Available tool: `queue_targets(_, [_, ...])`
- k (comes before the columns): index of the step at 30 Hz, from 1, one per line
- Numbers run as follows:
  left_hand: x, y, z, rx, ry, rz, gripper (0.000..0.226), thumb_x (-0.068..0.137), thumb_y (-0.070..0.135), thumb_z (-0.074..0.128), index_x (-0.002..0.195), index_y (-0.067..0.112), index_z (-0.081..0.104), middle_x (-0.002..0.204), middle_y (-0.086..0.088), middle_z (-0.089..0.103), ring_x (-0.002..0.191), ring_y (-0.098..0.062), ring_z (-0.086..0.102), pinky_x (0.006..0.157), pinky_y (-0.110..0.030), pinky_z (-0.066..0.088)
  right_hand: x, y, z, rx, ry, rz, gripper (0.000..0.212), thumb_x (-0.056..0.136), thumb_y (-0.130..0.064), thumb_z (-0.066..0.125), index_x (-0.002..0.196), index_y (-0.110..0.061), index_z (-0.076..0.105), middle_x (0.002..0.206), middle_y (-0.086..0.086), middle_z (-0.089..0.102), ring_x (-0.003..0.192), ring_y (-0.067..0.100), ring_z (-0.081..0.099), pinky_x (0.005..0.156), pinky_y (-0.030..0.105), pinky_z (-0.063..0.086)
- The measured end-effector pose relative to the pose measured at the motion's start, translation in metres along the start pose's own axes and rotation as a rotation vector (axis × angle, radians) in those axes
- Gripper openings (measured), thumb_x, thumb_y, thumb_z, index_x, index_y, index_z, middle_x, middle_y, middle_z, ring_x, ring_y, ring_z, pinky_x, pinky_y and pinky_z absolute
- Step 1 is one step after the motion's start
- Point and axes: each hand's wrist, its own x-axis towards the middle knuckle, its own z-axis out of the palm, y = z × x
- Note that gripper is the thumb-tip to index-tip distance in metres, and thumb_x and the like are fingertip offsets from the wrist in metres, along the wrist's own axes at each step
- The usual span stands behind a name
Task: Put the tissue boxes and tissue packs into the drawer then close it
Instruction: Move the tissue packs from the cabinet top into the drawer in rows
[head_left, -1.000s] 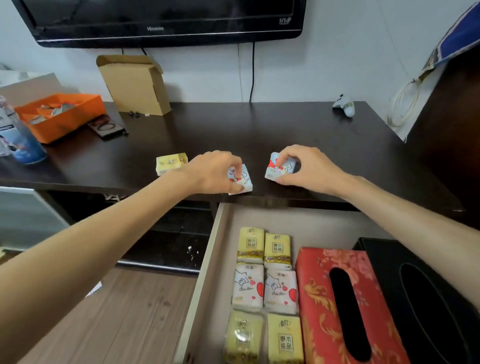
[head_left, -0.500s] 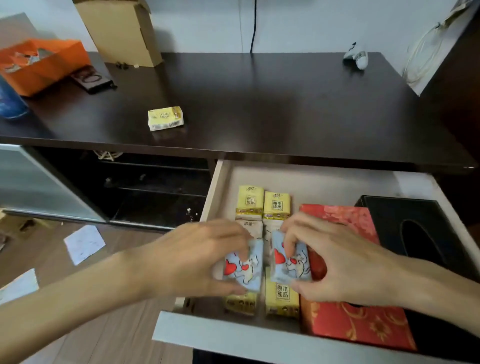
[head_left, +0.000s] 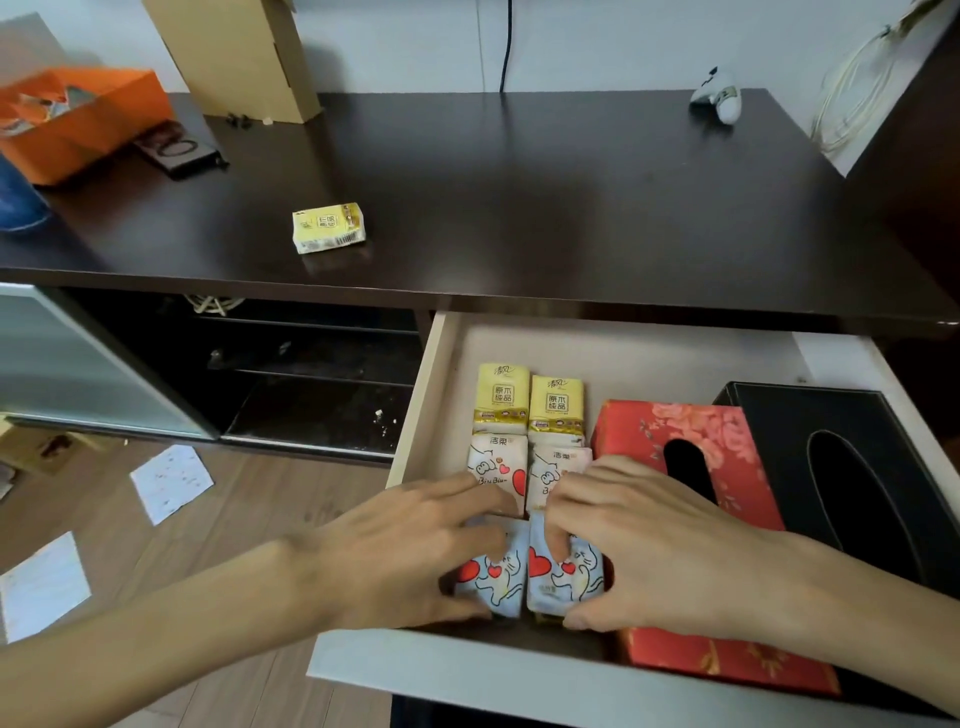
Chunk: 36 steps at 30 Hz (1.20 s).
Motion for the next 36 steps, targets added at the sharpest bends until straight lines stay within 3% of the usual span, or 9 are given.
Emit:
queue_targets(2, [-0.001, 0.0, 0.001, -0.022, 0.015, -0.014, 0.04, 0.087, 0.056, 0.063, 0.11, 0.024, 0.062, 0.137, 0.003, 0.05, 0.12, -0.014, 0.051, 0.088, -0.031, 0.056, 0.031, -0.029, -0.03, 0.032, 0.173, -0.032, 0.041, 0.079, -0.071, 0.065, 0.098, -0.037, 0.054, 0.109, -0.021, 0.045, 0.101, 0.004, 0.031, 0.088, 0.017, 0.02])
queue_targets(9, [-0.004, -0.004, 0.003, -0.06, 0.022, -0.008, 0.039, 0.086, 0.056, 0.063, 0.112, 0.026, 0.06, 0.132, 0.004, 0.053, 0.119, -0.013, 0.053, 0.087, -0.026, 0.055, 0.032, -0.031, -0.023, 0.115, 0.226, -0.044, 0.046, 0.087, -0.075, 0.05, 0.1, -0.033, 0.065, 0.13, -0.02, 0.048, 0.117, 0.004, 0.038, 0.093, 0.017, 0.013])
queue_targets(13, [-0.002, -0.011, -0.012, -0.054, 0.09, -0.014, 0.032, 0.095, 0.053, 0.059, 0.108, 0.024, 0.064, 0.126, 0.006, 0.058, 0.112, -0.012, 0.057, 0.083, -0.031, 0.054, 0.038, -0.021, -0.035, 0.205, 0.315, -0.037, 0.04, 0.09, -0.07, 0.046, 0.098, -0.037, 0.067, 0.117, -0.026, 0.05, 0.109, -0.002, 0.045, 0.09, 0.025, 0.042])
queue_targets(15, [0.0, -0.026, -0.033, -0.069, 0.179, -0.094, 0.024, 0.097, 0.047, 0.058, 0.105, 0.026, 0.065, 0.119, 0.011, 0.06, 0.108, -0.007, 0.058, 0.082, -0.031, 0.053, 0.051, -0.014, -0.054, 0.234, 0.48, -0.006, 0.038, 0.089, -0.069, 0.044, 0.1, -0.04, 0.065, 0.107, -0.026, 0.055, 0.103, -0.003, 0.049, 0.082, 0.028, 0.048])
queue_targets(18, [0.007, -0.066, -0.075, -0.088, 0.373, -0.262, 0.012, 0.094, 0.038, 0.059, 0.1, 0.029, 0.065, 0.106, 0.016, 0.063, 0.1, -0.002, 0.06, 0.081, -0.032, 0.053, 0.083, 0.001, -0.09, 0.292, 0.739, 0.019, 0.026, 0.09, -0.056, 0.052, 0.099, -0.037, 0.067, 0.099, -0.023, 0.063, 0.098, 0.001, 0.055, 0.085, 0.038, 0.05])
queue_targets(22, [0.017, -0.144, -0.11, -0.016, 0.588, -0.572, 0.017, 0.09, 0.032, 0.066, 0.107, 0.028, 0.066, 0.108, 0.013, 0.065, 0.098, -0.008, 0.061, 0.085, -0.038, 0.053, 0.135, 0.035, -0.132, 0.269, 0.893, 0.115, 0.018, 0.095, -0.035, 0.062, 0.112, -0.032, 0.067, 0.114, -0.017, 0.066, 0.111, 0.01, 0.055, 0.087, 0.042, 0.05])
queue_targets(26, [0.023, -0.22, -0.118, 0.03, 0.434, -0.861, 0.042, 0.089, 0.028, 0.066, 0.129, 0.017, 0.059, 0.137, -0.008, 0.053, 0.126, -0.03, 0.049, 0.101, -0.041, 0.041, 0.172, 0.066, -0.143, 0.262, 0.867, 0.24, 0.028, 0.098, -0.03, 0.059, 0.126, -0.027, 0.063, 0.131, -0.01, 0.061, 0.124, 0.015, 0.05, 0.083, 0.037, 0.042])
queue_targets(29, [0.03, -0.245, -0.11, -0.012, 0.28, -0.97, 0.049, 0.091, 0.029, 0.064, 0.136, 0.014, 0.052, 0.144, -0.014, 0.046, 0.131, -0.036, 0.041, 0.107, -0.042, 0.036, 0.183, 0.076, -0.139, 0.293, 0.858, 0.266, 0.029, 0.099, -0.031, 0.058, 0.128, -0.028, 0.06, 0.136, -0.01, 0.057, 0.127, 0.014, 0.047, 0.082, 0.035, 0.036])
queue_targets(36, [0.069, -0.198, -0.1, -0.037, 0.294, -0.674, 0.041, 0.089, 0.042, 0.066, 0.128, 0.028, 0.062, 0.118, -0.005, 0.054, 0.114, -0.025, 0.045, 0.093, -0.034, 0.039, 0.173, 0.085, -0.137, 0.307, 0.822, 0.239, 0.027, 0.1, -0.034, 0.059, 0.126, -0.028, 0.062, 0.133, -0.013, 0.058, 0.124, 0.01, 0.047, 0.09, 0.041, 0.045])
